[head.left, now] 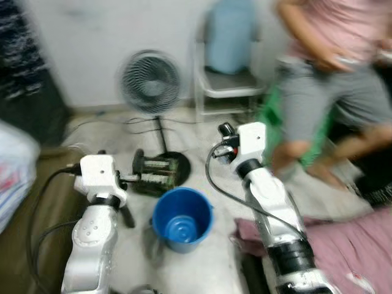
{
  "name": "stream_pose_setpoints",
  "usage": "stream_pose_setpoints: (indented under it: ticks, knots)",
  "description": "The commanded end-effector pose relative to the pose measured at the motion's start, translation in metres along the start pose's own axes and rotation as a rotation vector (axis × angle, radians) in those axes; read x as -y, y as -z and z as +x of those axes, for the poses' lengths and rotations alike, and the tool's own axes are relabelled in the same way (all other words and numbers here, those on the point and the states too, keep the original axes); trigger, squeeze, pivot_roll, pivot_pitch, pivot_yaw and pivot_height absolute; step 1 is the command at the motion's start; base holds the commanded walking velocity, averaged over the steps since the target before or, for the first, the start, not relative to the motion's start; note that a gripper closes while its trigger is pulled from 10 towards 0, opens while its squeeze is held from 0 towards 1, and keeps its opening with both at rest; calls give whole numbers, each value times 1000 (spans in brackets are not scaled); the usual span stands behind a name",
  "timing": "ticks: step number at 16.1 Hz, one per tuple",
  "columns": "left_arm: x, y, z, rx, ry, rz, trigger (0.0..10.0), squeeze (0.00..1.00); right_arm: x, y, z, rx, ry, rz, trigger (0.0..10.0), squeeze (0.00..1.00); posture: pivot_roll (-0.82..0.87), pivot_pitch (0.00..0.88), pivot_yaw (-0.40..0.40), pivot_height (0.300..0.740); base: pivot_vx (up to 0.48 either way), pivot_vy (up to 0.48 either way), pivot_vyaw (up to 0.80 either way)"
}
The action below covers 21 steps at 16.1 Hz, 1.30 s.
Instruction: Clean up the room
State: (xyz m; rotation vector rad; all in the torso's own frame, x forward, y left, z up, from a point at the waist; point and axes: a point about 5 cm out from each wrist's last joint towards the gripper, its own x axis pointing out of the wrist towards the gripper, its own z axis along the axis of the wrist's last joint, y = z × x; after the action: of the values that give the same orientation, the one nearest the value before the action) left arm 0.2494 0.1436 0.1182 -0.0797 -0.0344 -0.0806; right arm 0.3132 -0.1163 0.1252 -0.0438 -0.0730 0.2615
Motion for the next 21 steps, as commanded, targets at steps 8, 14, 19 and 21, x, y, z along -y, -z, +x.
stream_pose_setpoints:
  ticks: [8,14,19,21]
  knots:
    - [-13,1,-2,-10,-55,33,10000,0,-12,-7,5,29,-33,17,10000,0,15,0,-25,740,227,0,0]
    - [-15,-1,0,-5,-73,38,10000,0,-15,-9,7,40,-47,1,10000,0,13,0,-25,740,0,0,533]
    - [-14,1,-1,-15,-60,36,10000,0,-15,-8,7,35,-48,1,10000,0,12,0,-26,740,0,0,800]
    - [-12,1,-1,-12,-52,30,10000,0,-15,-8,7,32,-46,0,10000,0,12,0,-26,740,0,0,800]
